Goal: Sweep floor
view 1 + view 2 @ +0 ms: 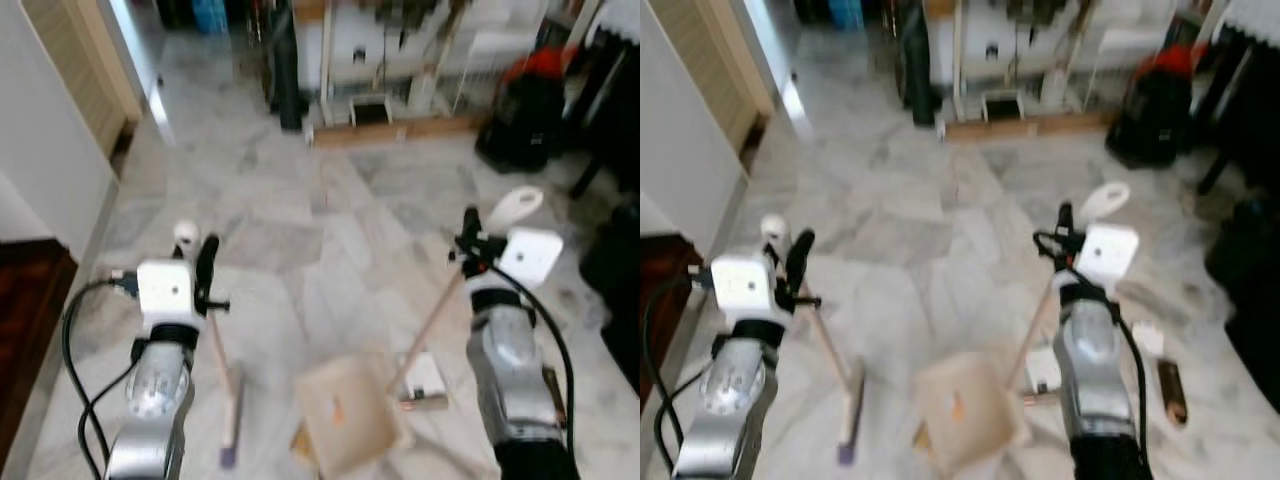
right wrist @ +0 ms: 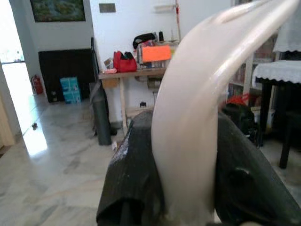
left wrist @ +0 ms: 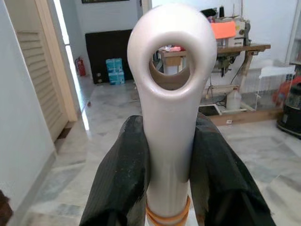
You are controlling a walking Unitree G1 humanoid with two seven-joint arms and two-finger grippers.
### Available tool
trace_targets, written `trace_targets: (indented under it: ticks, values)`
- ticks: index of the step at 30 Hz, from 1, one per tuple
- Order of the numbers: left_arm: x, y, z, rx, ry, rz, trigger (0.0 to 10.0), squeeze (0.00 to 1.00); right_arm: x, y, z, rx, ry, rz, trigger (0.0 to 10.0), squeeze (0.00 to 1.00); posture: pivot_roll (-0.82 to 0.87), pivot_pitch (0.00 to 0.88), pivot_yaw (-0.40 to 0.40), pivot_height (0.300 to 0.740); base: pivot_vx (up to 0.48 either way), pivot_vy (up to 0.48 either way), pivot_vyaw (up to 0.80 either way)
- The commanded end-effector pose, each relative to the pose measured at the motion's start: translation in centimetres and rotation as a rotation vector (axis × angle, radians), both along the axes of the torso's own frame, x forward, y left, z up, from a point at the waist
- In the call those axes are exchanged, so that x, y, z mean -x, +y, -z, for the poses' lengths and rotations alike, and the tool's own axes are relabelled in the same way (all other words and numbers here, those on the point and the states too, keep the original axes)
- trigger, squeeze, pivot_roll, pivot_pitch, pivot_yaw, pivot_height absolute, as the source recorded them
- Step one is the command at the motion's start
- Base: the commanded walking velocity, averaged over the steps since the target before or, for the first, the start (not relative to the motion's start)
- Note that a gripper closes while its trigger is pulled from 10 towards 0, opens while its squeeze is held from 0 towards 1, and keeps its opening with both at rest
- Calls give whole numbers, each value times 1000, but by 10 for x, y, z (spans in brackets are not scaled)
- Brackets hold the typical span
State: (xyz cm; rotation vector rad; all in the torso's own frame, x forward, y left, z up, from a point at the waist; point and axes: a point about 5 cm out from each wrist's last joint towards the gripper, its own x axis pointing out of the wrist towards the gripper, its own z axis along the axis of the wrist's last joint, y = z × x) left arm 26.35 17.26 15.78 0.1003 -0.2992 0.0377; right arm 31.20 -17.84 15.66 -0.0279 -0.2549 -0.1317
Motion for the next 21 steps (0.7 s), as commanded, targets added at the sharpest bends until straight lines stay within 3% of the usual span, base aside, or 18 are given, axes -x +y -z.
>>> trace_targets:
  ticks: [1, 13, 21]
  values:
    - [0, 2, -12, -21, -57, -4, 10000, 0, -1, 4, -9, -26, -48, -12, 10000, 0, 2, 87, 25, 740, 0, 0, 0]
    - [-4, 5, -7, -20, -29, 8, 10000, 0, 2, -4, 5, -5, -5, 22, 10000, 0, 0, 104, 27, 740, 0, 0, 0]
    - [-11, 16, 1, 69, 20, 5, 10000, 0, 6, -17, 31, 26, 48, 91, 10000, 0, -8, 110, 41, 740, 0, 0, 0]
